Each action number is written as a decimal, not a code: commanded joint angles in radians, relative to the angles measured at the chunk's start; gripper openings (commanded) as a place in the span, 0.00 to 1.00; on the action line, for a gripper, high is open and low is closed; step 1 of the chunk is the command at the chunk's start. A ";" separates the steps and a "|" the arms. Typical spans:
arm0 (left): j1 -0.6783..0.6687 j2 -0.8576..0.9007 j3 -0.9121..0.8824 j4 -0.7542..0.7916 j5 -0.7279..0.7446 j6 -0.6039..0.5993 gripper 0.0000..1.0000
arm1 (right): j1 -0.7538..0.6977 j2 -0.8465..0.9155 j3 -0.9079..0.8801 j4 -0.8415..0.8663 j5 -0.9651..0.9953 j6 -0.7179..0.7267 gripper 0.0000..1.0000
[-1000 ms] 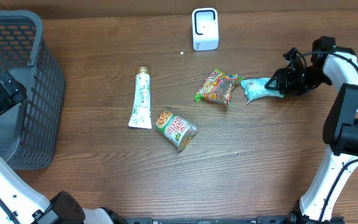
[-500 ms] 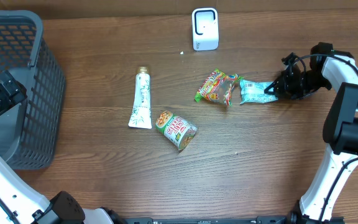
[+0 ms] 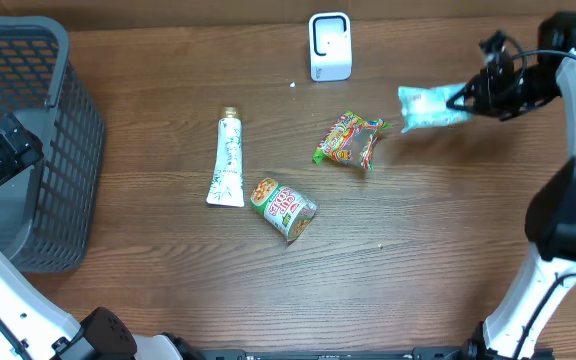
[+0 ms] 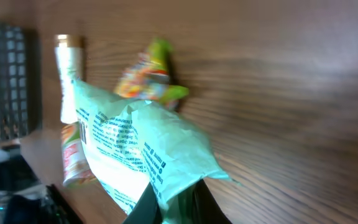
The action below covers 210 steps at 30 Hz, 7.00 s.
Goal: Scan the item barcode
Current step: 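Lift the wipes pack and carry it toward the white scanner, then hold the wipes pack barcode in front of the scanner window, then carry the wipes pack to the right and release it on table, then reach the right gripper to the Haribo gummy bag and grasp it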
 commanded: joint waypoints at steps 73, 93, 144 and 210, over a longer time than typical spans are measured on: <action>0.003 -0.002 0.002 0.001 0.005 0.016 1.00 | 0.632 0.362 0.399 0.894 1.272 -0.421 0.04; 0.003 -0.002 0.002 0.001 0.005 0.016 0.99 | 0.623 0.365 0.399 0.879 1.358 -0.495 0.04; 0.003 -0.002 0.002 0.001 0.004 0.016 1.00 | -0.133 -0.264 0.125 -0.116 0.175 0.456 0.04; 0.003 -0.002 0.002 0.001 0.004 0.016 0.99 | 0.234 -0.217 -0.299 0.374 0.290 0.604 0.98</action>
